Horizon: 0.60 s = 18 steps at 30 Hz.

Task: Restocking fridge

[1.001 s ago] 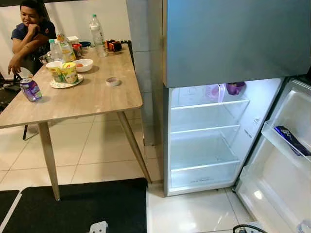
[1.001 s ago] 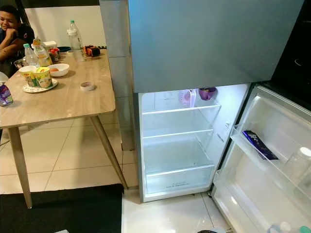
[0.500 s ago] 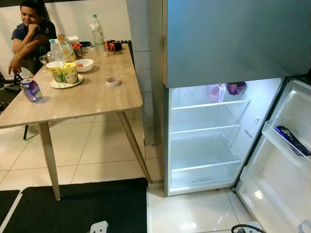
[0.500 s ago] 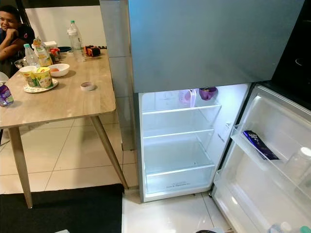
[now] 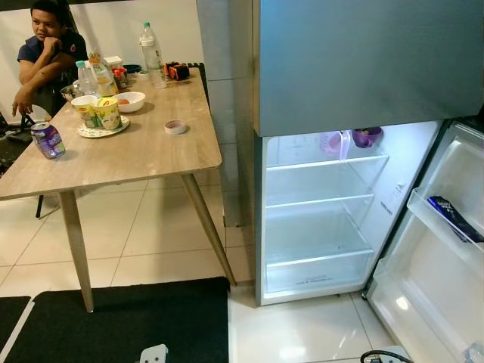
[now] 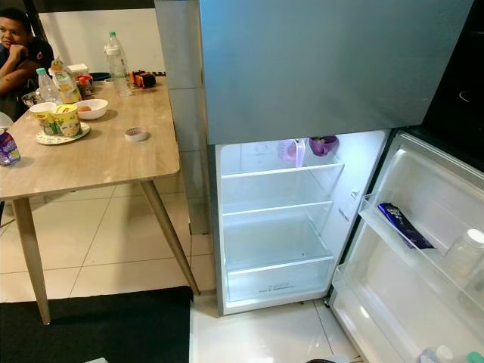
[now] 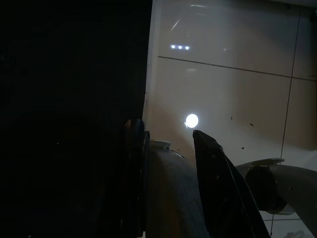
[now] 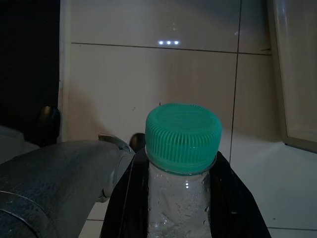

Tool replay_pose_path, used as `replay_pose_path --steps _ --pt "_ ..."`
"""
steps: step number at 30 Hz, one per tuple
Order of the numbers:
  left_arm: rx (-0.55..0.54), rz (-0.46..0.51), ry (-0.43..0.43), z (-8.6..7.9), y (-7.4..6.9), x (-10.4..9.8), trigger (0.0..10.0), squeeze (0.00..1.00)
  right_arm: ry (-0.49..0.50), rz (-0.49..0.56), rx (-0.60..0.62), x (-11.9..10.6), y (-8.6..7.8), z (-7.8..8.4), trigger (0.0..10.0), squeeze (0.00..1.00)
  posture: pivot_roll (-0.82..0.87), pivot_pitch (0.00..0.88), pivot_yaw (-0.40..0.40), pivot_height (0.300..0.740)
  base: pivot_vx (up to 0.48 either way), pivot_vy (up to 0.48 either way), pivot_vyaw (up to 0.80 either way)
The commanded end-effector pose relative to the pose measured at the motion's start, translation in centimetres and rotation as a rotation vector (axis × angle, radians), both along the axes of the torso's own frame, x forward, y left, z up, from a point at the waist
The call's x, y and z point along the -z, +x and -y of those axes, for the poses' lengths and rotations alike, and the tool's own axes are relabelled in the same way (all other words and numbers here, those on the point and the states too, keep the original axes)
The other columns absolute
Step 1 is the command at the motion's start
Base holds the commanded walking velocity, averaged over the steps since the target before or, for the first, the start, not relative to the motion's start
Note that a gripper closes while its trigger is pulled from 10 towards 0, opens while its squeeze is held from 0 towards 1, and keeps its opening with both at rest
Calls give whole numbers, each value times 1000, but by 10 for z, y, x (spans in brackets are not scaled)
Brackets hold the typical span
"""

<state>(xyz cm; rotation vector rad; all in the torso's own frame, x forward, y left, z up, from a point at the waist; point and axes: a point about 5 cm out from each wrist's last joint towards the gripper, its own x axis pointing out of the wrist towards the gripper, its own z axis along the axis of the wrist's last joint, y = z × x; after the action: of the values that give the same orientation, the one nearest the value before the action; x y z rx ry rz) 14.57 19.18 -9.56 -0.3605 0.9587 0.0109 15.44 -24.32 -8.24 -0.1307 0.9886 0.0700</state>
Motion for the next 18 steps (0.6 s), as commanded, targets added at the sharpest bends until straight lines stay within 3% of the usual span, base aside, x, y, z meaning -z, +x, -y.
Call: replay_pose_path --steps 1,14,18 --pt "-9 -13 -3 0 -3 1 10000 0 0 3 -1 0 0 -2 10000 0 -86 0 3 734 0 0 0" --pt "-29 0 0 -3 2 -1 10000 0 2 14 8 -1 3 -1 10000 0 -87 0 7 734 0 0 0" --pt "39 -6 14 4 3 0 10000 0 -7 12 5 -2 4 2 10000 0 -87 0 0 734 0 0 0"
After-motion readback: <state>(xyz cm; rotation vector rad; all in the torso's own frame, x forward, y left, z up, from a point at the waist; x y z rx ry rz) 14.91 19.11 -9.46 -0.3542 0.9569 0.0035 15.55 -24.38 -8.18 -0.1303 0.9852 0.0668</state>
